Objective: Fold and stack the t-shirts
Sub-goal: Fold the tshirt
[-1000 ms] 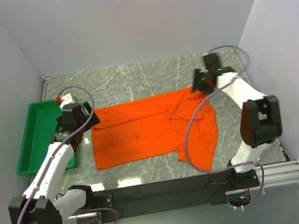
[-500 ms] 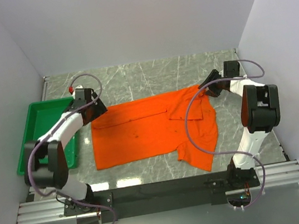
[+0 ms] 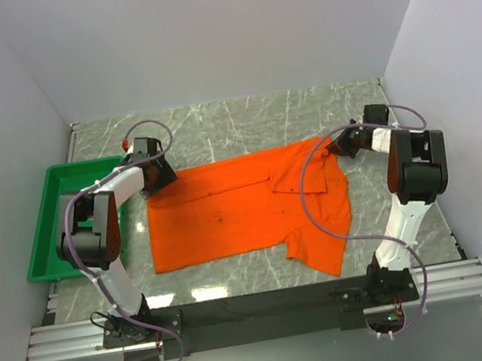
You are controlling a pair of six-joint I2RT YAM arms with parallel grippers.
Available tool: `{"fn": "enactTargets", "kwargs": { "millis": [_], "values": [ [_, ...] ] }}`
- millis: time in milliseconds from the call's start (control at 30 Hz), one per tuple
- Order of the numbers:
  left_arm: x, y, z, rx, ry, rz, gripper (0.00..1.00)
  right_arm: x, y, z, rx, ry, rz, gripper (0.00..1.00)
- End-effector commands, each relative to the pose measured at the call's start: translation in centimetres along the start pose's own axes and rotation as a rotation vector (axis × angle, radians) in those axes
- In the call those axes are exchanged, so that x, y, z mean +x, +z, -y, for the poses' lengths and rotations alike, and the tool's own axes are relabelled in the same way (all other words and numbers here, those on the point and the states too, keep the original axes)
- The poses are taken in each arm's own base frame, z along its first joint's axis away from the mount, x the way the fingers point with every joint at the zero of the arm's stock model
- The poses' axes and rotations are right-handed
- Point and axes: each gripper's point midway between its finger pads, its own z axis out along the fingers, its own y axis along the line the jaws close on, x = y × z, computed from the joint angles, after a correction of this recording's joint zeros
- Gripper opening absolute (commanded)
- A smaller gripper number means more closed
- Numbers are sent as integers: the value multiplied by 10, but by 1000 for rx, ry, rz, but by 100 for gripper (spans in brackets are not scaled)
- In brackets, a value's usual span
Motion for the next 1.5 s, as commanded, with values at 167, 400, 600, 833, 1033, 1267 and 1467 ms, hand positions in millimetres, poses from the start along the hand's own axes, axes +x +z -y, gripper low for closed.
{"fn": "enactTargets", "kwargs": {
  "millis": [167, 400, 600, 833, 1033, 1267, 1467],
  "values": [
    [1, 17, -11, -47, -49, -33, 69, -30, -4, 14, -20, 8, 67, 0],
    [-8, 16, -2, -6, -49, -25, 72, -33, -5, 10, -39, -14, 55, 25],
    [-33, -9, 19, 79, -35, 44, 87, -54, -37, -23, -77, -83, 155, 44],
    [-61, -44, 29, 114, -58, 148, 89, -48, -45, -70, -201, -139, 168, 44],
    [-46, -27, 24, 95, -80, 119, 85, -26, -15, -91, -374, -102, 75, 44],
    [-20, 9, 12, 33, -84, 40, 82, -31, 20, -58, -317, -32, 39, 45],
    [-10, 23, 12, 19, -74, -5, 82, -38, 34, -12, -181, 91, 43, 45]
  ]
}}
